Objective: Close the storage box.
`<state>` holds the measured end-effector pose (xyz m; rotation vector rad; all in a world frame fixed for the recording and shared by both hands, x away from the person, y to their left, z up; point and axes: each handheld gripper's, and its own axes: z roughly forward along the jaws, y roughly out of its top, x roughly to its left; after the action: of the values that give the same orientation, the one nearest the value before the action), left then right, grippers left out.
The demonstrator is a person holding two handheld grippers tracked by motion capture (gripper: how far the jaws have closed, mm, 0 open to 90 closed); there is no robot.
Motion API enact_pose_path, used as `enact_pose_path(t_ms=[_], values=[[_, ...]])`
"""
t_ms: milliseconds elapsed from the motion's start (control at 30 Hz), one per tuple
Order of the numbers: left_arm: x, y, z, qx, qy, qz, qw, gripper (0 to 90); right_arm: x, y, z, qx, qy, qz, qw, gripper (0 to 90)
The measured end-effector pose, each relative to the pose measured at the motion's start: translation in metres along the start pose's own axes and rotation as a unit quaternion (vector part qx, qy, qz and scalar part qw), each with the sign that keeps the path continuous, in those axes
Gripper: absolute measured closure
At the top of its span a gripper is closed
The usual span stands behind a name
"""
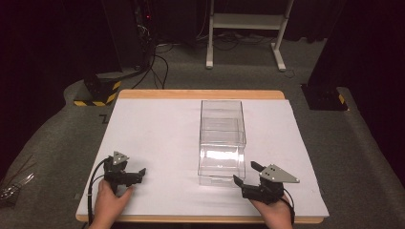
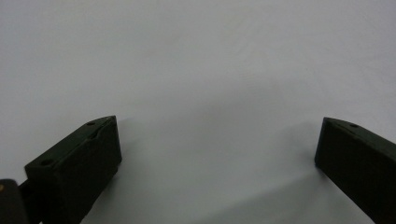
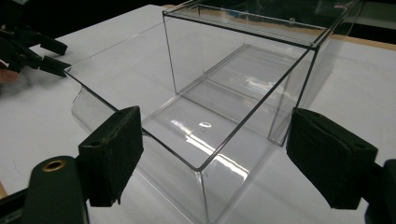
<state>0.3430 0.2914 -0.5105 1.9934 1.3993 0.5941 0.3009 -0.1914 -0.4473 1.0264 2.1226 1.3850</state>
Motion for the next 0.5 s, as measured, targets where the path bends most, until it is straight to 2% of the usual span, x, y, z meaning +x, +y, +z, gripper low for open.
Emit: enact_pose_path(t_ms=[233,500], values=[[0.000,0.000,0.000,0.000,0.000,0.000,1.0000,0.6,0.004,-0.008,-0.005,0.003,-0.002,-0.003,1.0000,19.3],[0.000,0.000,0.000,0.000,0.000,0.000,1.0000,0.6,0.002,-0.014,-0.001,0.019,-0.005,0.000,0.9998,19.4]])
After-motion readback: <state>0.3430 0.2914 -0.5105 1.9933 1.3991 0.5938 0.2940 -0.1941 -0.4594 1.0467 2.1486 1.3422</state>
